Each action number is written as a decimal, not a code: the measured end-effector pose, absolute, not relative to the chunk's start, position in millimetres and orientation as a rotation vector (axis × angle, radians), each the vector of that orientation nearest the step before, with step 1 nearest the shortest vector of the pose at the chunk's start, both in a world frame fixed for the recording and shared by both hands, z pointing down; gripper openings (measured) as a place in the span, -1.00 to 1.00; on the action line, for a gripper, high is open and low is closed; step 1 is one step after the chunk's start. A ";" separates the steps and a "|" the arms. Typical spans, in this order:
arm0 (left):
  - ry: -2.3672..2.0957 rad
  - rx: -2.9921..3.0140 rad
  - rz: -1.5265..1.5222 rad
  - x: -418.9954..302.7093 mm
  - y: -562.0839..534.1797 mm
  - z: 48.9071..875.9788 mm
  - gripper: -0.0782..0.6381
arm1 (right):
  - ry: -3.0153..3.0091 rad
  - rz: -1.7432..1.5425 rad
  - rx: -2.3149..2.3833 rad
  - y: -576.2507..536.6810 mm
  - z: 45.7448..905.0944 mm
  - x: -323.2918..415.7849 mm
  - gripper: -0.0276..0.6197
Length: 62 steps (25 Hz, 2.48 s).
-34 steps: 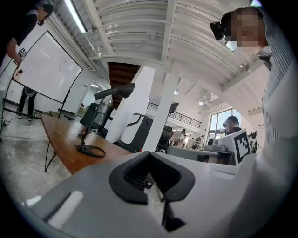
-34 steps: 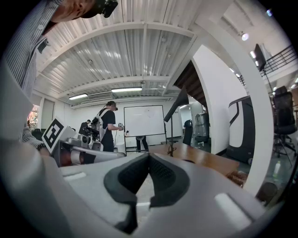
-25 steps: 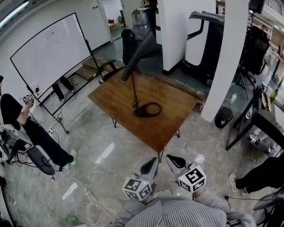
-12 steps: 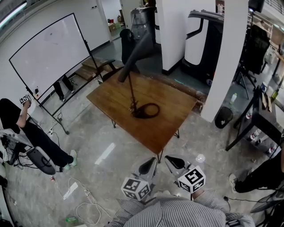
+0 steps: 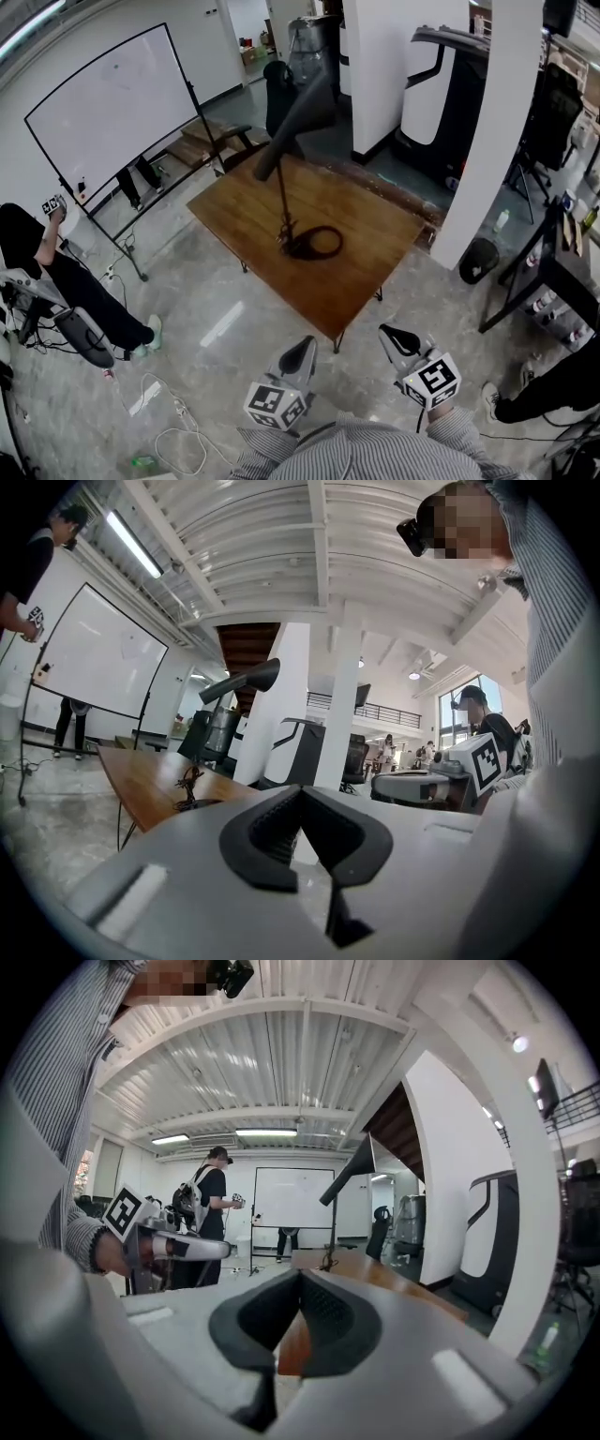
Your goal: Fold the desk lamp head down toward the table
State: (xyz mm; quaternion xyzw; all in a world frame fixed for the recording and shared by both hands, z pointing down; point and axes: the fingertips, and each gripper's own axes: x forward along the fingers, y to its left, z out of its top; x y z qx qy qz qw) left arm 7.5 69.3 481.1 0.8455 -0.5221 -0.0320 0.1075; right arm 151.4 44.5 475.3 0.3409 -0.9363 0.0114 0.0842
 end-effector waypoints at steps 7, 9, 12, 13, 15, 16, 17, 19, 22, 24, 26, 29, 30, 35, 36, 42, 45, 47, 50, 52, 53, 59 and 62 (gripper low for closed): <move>-1.612 2.517 -0.071 -45.4 5.0 484.0 -0.78 | -2.784 -0.022 1.195 -32.9 462.8 152.7 -0.91; -1.604 2.553 -0.065 -56.5 -24.6 480.2 -0.77 | -2.796 -0.057 1.207 -60.8 454.8 136.6 -0.91; -1.562 2.591 -0.029 -70.3 -72.3 478.0 -0.78 | -2.823 -0.110 1.212 -101.7 439.1 106.1 -0.91; -1.539 2.602 -0.009 -74.4 -87.6 478.2 -0.78 | -2.833 -0.123 1.220 -114.2 433.5 96.5 -0.91; -1.505 2.634 0.032 -83.4 -115.5 477.4 -0.77 | -2.849 -0.160 1.246 -137.0 422.7 80.0 -0.91; -1.494 2.649 0.046 -88.7 -128.9 476.7 -0.78 | -2.852 -0.177 1.261 -148.2 418.5 72.9 -0.91; -1.483 2.657 0.054 -93.7 -142.1 476.1 -0.77 | -2.852 -0.187 1.272 -159.7 415.4 66.4 -0.91; -1.461 2.668 0.065 -101.5 -169.0 475.8 -0.75 | -2.838 -0.202 1.276 -183.1 410.5 53.8 -0.91; -1.429 2.690 0.109 -106.7 -208.7 479.1 -0.67 | -2.800 -0.276 1.248 -216.8 398.6 34.3 -0.91; -1.414 2.693 0.131 -107.5 -231.3 482.4 -0.59 | -2.781 -0.341 1.244 -236.7 384.3 26.7 -0.91; -1.421 2.684 0.145 -108.3 -249.1 486.3 -0.54 | -2.765 -0.402 1.254 -253.1 369.4 25.1 -0.89; -1.459 2.648 0.153 -114.0 -272.0 493.1 -0.43 | -2.749 -0.481 1.278 -274.5 348.3 26.4 -0.85; -1.474 2.629 0.155 -116.1 -279.7 495.5 -0.38 | -2.746 -0.508 1.279 -281.3 341.0 27.0 -0.85; -1.544 2.566 0.217 -114.4 -311.1 510.7 -0.09 | -2.702 -0.636 1.288 -315.3 305.1 35.9 -0.69; -1.539 2.566 0.238 -111.8 -314.9 514.8 -0.07 | -2.687 -0.654 1.291 -321.8 299.7 38.1 -0.64; -1.508 2.578 0.311 -99.7 -334.5 533.9 -0.01 | -2.684 -0.772 1.220 -339.6 274.2 35.2 -0.59; -1.540 2.550 0.286 -102.5 -346.9 532.9 -0.02 | -2.673 -0.840 1.149 -338.6 267.6 21.1 -0.59; -1.557 2.532 0.275 -101.3 -350.7 530.2 -0.10 | -2.636 -0.916 1.164 -335.6 265.4 20.5 -0.62; -1.611 2.497 0.301 -106.9 -356.3 531.3 -0.33 | -2.665 -0.900 1.212 -335.3 267.8 24.4 -0.63; -1.637 2.479 0.300 -113.4 -358.7 532.1 -0.53 | -2.668 -0.891 1.229 -335.3 269.4 25.7 -0.64; -1.638 2.476 0.294 -115.6 -358.9 531.5 -0.63 | -2.667 -0.886 1.238 -334.9 269.5 25.7 -0.64; -1.638 2.498 0.303 -118.0 -360.3 531.1 -0.66 | -2.695 -0.852 1.259 -336.9 270.3 24.2 -0.64; -1.636 2.503 0.304 -117.1 -359.4 530.8 -0.66 | -2.720 -0.809 1.273 -336.9 274.5 27.3 -0.64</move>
